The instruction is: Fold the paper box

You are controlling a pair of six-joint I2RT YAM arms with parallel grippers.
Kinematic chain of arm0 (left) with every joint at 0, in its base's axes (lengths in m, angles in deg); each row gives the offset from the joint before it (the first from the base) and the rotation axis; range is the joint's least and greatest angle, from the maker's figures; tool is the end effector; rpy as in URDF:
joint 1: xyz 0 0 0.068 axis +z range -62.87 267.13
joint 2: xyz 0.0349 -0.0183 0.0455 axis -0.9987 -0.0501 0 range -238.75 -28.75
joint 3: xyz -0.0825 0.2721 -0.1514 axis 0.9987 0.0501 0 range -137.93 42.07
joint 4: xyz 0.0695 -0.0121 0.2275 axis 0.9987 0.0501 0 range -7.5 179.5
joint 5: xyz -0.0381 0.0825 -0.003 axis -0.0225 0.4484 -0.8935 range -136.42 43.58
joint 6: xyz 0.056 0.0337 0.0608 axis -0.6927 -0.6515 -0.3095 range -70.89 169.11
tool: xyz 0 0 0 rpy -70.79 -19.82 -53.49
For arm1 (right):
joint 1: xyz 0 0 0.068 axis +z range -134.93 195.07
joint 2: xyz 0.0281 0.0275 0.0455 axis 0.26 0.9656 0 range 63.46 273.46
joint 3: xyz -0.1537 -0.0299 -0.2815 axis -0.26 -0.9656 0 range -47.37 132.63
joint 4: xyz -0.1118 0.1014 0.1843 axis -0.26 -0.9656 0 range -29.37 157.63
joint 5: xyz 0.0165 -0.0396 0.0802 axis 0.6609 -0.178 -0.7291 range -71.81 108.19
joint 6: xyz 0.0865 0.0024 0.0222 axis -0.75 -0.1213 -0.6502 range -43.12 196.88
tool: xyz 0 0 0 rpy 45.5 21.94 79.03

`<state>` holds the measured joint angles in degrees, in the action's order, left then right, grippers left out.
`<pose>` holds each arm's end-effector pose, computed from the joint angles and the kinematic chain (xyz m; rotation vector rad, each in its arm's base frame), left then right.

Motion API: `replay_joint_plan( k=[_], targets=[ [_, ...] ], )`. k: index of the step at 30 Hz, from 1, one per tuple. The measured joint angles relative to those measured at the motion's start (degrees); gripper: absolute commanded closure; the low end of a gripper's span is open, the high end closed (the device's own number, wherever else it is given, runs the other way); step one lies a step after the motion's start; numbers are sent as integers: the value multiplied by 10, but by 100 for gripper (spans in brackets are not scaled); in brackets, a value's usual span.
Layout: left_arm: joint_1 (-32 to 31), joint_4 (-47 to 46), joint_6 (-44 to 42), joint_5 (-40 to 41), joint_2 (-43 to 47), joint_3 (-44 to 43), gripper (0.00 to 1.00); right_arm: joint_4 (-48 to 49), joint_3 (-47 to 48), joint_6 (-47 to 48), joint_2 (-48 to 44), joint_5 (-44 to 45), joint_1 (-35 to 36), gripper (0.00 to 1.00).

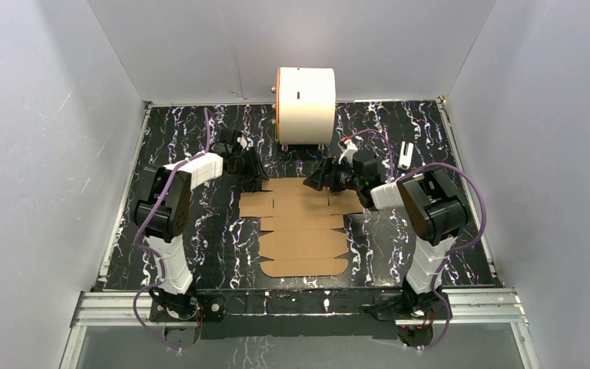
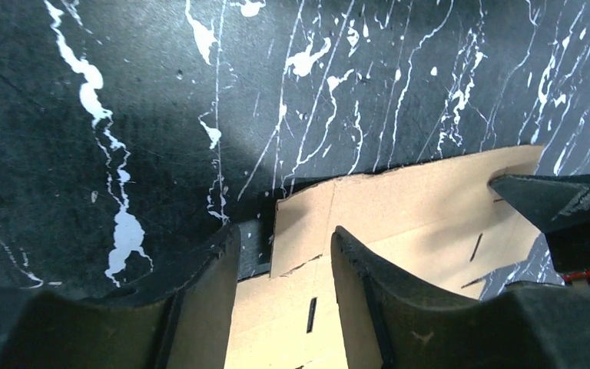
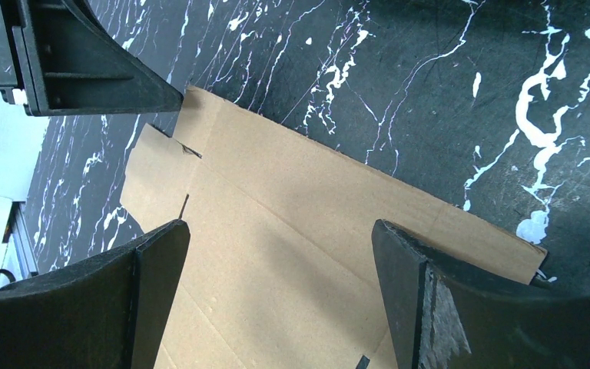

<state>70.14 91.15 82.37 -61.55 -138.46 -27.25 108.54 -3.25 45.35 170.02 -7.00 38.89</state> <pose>0.4066 -0.1459 0.1991 -0.2323 2.5055 -0.7008 0.3528 0.1927 0.1942 -0.1722 2.0553 1.0476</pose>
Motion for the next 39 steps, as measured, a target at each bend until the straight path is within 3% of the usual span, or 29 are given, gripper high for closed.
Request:
replay_joint_plan(
  k=[7, 21, 30, 39],
  targets=[
    [3, -17, 5, -60, -4, 7, 64, 3, 0, 0, 1, -1, 0, 2],
    [10, -23, 7, -67, -7, 15, 92, 9, -1, 1, 3, -1, 0, 2],
    [-7, -24, 8, -48, -7, 15, 100, 11, -1, 2, 4, -1, 0, 1],
    [-19, -23, 13, -37, -1, 14, 100, 15, -1, 2, 7, -1, 0, 1]
  ],
)
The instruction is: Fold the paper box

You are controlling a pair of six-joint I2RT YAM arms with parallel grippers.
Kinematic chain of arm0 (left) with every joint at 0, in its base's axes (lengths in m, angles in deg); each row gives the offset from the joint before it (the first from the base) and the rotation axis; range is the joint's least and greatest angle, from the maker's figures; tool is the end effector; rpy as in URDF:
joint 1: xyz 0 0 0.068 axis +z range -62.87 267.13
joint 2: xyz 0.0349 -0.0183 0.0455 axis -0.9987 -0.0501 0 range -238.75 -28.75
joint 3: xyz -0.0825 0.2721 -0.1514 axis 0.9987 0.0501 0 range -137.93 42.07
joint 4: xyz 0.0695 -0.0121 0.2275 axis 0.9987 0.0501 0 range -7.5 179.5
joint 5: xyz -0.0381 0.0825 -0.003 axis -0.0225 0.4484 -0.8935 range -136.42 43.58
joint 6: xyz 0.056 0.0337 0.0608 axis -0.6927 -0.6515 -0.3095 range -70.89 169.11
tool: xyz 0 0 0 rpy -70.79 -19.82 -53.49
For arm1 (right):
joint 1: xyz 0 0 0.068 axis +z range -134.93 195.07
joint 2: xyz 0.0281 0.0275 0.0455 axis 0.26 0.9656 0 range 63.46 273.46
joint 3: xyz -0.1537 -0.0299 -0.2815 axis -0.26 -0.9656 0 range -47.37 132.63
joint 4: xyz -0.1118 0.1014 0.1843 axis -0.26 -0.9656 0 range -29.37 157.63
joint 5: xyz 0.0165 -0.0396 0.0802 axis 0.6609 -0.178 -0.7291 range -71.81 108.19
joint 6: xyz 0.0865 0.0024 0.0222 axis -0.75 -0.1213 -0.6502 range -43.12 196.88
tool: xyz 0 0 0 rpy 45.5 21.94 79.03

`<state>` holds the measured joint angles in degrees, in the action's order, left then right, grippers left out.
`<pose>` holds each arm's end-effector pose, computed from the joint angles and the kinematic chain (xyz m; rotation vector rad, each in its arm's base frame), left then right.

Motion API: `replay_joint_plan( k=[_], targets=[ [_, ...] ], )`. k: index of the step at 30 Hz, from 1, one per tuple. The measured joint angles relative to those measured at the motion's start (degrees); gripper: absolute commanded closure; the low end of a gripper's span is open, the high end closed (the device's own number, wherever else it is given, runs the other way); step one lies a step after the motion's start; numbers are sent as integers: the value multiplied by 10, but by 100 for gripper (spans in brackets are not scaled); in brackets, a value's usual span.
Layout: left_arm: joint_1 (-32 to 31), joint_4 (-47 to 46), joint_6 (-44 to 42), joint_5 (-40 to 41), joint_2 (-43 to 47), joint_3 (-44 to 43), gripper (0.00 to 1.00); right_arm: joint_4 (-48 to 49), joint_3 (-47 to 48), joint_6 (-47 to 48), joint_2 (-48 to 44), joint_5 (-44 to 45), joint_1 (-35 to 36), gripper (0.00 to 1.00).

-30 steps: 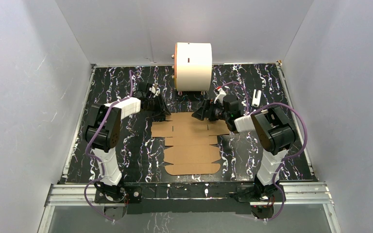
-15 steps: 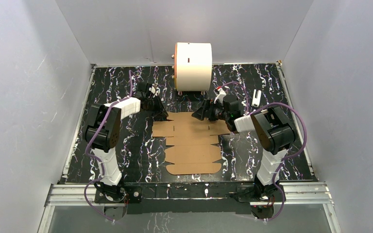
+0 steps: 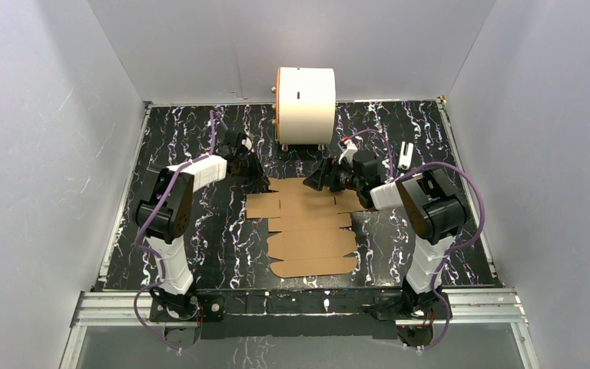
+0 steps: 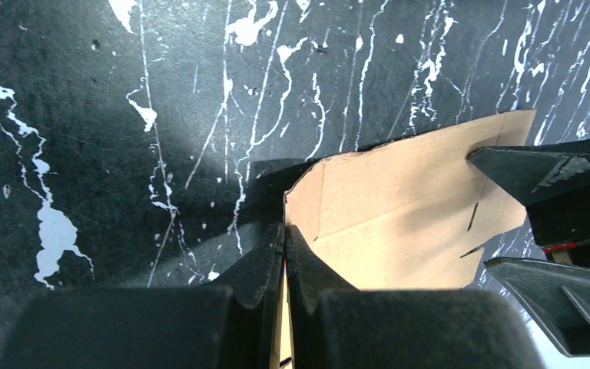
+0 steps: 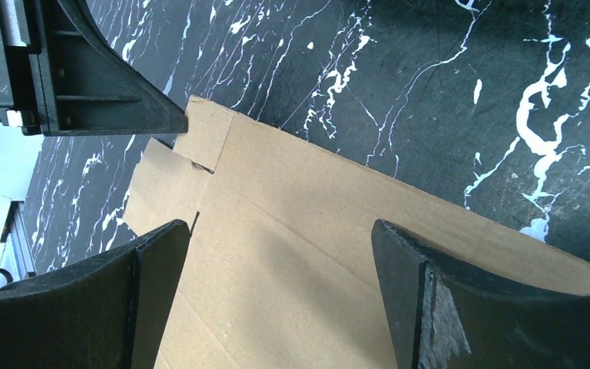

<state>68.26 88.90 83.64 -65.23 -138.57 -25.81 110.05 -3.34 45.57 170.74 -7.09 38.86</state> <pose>0.3984 -0.1632 0.1957 -0.1859 2.5154 -0.8029 0.3547 0.1934 0.1925 -0.1796 2.0414 1.0482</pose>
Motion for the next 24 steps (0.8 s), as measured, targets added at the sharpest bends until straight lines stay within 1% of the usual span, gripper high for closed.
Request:
replay_joint_plan(
  k=[6, 14, 19, 24],
  targets=[
    [-10, 0, 11, -2, 15, -5, 99, 16, 0, 0, 7, 0, 0, 1],
    [-39, 17, 17, 6, 17, -29, 100, 32, -7, 0, 9, 7, 3, 1],
    [-58, 48, 15, 43, 16, -51, 100, 32, -7, 0, 9, 10, 4, 1],
    [-82, 90, 9, 102, 9, -89, 100, 33, -7, 0, 9, 16, 7, 1]
  ],
)
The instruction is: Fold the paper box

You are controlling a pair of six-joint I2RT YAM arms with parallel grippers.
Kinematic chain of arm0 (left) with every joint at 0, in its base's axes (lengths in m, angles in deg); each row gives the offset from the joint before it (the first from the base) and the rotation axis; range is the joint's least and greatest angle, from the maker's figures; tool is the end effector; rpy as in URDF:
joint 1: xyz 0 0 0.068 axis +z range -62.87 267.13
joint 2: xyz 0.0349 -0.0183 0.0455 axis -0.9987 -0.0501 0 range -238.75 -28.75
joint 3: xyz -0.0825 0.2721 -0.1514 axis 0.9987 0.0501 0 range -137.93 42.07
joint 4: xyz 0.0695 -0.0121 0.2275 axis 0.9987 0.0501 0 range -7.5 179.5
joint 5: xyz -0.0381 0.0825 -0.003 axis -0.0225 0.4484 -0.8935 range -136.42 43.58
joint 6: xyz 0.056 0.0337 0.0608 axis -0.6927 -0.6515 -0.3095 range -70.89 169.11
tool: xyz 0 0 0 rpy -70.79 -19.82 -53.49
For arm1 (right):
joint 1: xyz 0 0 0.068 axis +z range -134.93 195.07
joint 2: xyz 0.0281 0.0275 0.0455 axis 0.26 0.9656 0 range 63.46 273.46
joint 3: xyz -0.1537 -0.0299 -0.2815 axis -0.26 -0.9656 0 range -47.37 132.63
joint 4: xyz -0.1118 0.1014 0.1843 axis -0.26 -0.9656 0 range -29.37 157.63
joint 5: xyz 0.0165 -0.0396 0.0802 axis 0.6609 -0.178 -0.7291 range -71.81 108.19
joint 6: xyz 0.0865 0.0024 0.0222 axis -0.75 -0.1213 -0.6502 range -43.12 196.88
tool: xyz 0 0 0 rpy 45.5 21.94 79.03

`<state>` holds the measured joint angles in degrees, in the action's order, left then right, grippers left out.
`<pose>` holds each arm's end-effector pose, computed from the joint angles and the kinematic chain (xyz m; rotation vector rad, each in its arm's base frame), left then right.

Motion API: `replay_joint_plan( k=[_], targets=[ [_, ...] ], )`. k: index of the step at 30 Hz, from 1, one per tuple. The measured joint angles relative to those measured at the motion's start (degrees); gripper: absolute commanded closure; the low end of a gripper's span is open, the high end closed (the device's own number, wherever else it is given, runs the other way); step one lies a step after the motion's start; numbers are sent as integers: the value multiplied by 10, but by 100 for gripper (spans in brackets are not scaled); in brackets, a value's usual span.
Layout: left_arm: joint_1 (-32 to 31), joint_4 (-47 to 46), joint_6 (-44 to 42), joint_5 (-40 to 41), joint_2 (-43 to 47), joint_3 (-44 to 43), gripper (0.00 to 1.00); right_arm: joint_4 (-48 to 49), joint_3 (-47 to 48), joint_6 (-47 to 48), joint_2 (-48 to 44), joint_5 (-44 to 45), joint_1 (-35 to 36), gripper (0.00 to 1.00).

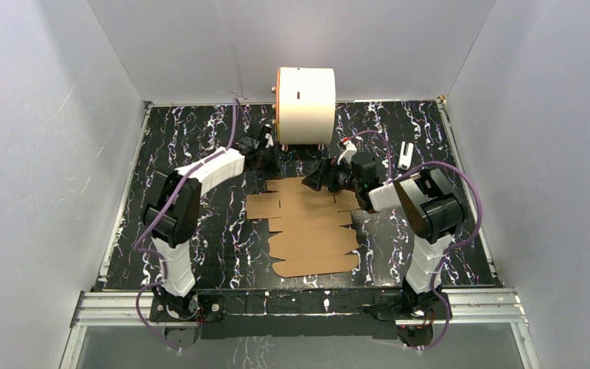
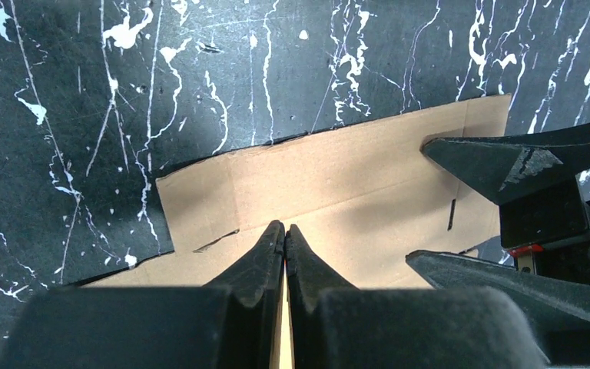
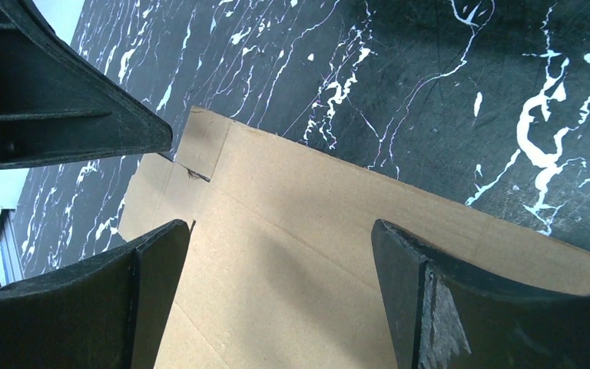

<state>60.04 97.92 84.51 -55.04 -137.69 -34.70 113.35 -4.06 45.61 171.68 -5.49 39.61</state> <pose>0.3893 -0.2124 0.2322 -0.1084 2.5014 -0.6650 0.3550 0.1971 0.1902 -0.1798 2.0113 1.0341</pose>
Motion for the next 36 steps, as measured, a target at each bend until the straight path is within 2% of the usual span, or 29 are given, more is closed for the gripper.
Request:
replay_joint_plan(
  k=[1, 7, 13, 25, 28, 36],
  targets=[
    [-6, 7, -3, 13, -3, -9, 100, 0, 0, 0, 0, 1, 0, 1],
    [-27, 41, -11, 63, -12, -30, 76, 1, 0, 2, 0, 7, 3, 1],
    [-22, 49, -10, 89, 4, -3, 66, -4, 0, 9, -3, 5, 4, 1],
    [52, 5, 24, 39, 208, 188, 50, -102, -5, 29, -64, -29, 8, 1],
    [67, -7, 32, 20, 235, 223, 46, -111, -17, 31, -82, -39, 9, 1],
    [90, -31, 50, -24, 258, 304, 43, -113, -54, 34, -94, -58, 9, 1]
  ],
)
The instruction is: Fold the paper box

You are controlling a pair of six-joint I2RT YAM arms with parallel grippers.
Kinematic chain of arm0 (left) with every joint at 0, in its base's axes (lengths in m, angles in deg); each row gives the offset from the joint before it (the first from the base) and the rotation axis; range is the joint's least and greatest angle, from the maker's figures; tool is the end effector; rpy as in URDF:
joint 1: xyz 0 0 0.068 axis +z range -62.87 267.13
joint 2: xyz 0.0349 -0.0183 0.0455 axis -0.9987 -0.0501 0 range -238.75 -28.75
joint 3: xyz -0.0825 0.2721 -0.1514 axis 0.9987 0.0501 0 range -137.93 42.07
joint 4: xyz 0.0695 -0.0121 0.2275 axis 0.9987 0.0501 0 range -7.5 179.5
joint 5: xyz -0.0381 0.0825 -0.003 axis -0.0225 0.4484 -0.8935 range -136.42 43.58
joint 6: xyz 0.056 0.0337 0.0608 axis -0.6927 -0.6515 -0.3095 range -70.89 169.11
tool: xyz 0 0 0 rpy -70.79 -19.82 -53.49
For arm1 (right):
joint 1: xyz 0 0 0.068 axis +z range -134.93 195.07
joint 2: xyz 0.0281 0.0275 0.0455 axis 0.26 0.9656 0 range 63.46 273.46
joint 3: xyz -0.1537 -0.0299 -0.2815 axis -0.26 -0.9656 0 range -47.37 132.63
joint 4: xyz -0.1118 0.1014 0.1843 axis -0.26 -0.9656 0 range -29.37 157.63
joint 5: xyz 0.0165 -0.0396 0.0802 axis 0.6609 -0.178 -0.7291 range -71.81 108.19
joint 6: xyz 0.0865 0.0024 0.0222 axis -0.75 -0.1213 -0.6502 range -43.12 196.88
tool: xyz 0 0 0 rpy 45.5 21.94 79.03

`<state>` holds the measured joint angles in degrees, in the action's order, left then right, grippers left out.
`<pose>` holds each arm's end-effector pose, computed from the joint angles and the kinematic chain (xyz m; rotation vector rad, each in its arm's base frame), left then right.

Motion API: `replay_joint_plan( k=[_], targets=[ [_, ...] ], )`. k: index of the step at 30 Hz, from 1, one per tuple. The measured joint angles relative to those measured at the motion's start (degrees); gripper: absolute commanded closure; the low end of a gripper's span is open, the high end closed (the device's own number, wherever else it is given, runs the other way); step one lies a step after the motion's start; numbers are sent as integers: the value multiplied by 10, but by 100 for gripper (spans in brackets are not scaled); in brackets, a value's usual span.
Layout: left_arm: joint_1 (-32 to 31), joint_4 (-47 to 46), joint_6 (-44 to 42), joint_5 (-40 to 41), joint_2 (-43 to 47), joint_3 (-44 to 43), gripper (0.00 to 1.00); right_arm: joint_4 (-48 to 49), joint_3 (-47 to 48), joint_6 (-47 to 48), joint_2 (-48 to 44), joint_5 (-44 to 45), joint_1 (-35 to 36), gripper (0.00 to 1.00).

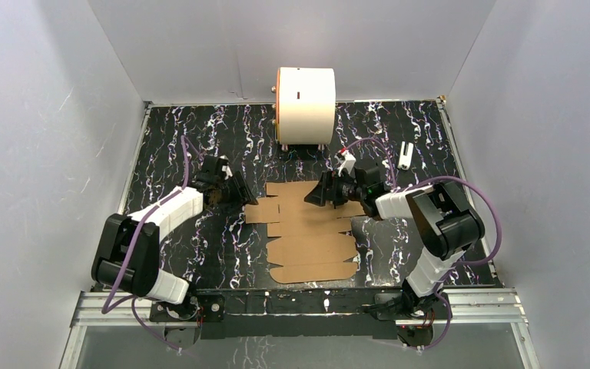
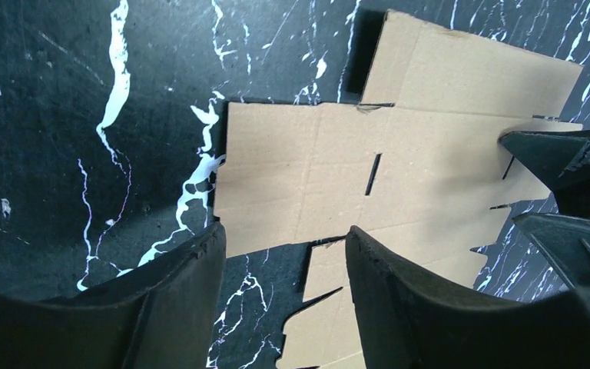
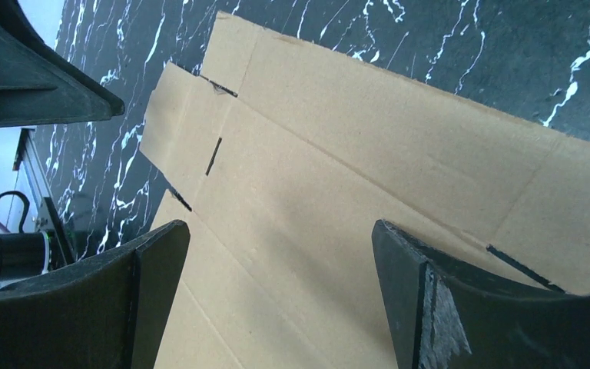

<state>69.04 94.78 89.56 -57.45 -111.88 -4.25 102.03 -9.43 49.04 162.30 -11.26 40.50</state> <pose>0.2748 -0.1057 0.2273 -0.4007 2.4965 -0.6737 0.3048 0.1881 0.1974 -0.3004 2.1292 1.0871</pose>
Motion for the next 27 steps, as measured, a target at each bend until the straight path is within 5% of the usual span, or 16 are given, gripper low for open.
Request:
replay_joint_plan(
  k=[22, 27],
  targets=[
    [18, -55, 14, -50, 4, 75, 42, 51, -37, -2, -9, -8, 0, 2],
    [18, -80, 21, -71, 0, 84, 50, 52, -38, -3, -9, -8, 0, 1]
  ],
)
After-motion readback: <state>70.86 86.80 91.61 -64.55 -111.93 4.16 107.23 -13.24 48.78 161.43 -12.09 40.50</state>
